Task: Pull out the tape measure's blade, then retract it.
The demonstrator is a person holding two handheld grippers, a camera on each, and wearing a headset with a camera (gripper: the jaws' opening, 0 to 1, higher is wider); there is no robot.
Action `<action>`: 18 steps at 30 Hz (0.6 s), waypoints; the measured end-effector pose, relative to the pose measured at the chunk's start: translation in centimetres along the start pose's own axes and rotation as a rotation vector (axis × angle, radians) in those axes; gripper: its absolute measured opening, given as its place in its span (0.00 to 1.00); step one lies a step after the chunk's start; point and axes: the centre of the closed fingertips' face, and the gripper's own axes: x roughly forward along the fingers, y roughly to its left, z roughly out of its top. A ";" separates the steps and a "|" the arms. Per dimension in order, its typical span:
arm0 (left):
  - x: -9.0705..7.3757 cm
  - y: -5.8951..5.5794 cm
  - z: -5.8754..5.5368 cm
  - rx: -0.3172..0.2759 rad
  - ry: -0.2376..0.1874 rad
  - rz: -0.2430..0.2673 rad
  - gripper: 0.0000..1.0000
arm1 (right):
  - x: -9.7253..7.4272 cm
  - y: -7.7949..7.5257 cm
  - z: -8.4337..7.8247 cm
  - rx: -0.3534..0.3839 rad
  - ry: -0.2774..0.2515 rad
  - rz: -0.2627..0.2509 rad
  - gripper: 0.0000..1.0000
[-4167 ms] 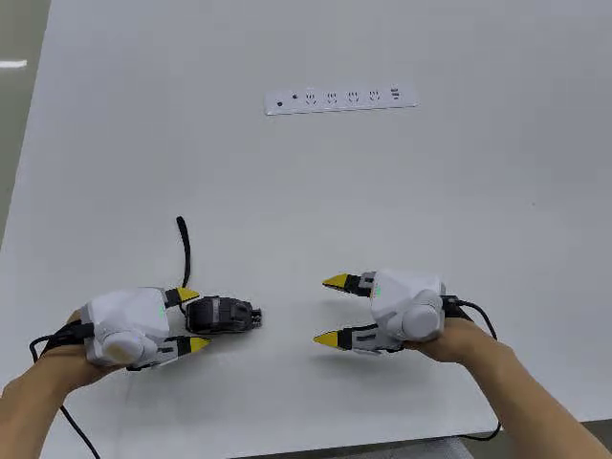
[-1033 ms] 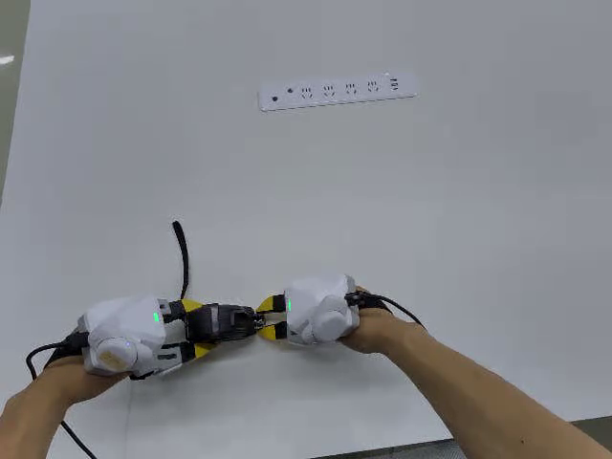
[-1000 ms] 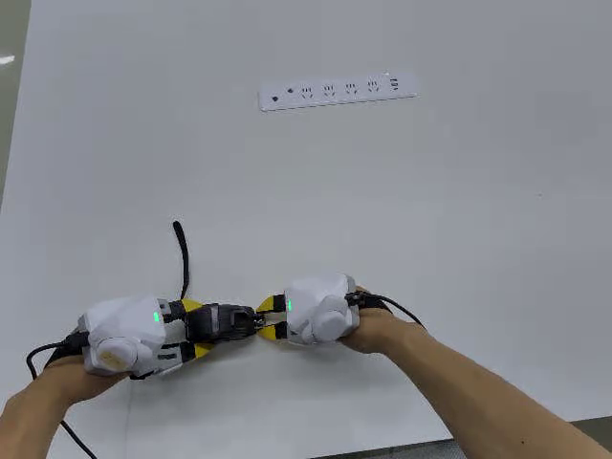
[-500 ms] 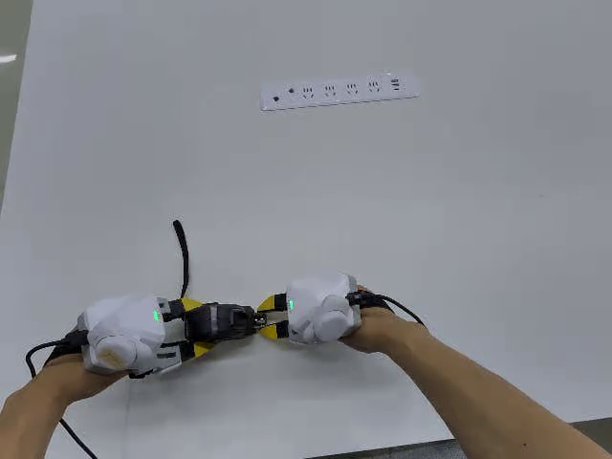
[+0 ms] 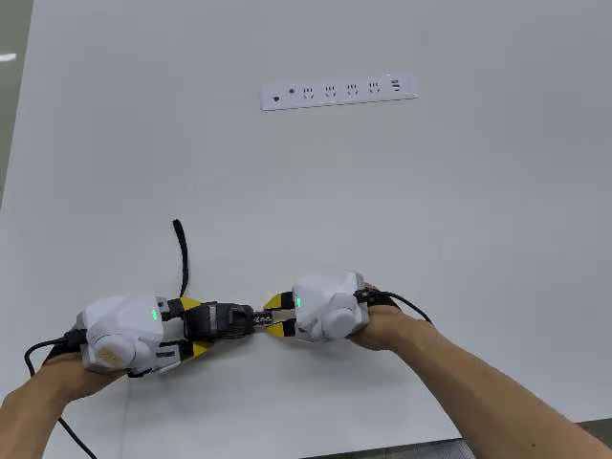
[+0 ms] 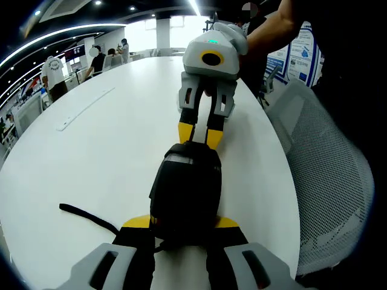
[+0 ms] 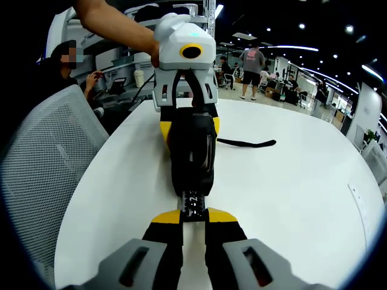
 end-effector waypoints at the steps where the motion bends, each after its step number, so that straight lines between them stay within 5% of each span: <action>1: 0.0 0.0 0.0 0.000 0.000 0.000 0.29 | -0.1 0.0 0.0 -0.001 0.000 0.001 0.11; 18: 0.0 0.1 -0.1 0.003 -0.001 0.003 0.29 | -0.9 0.1 -0.7 0.005 0.003 0.014 0.11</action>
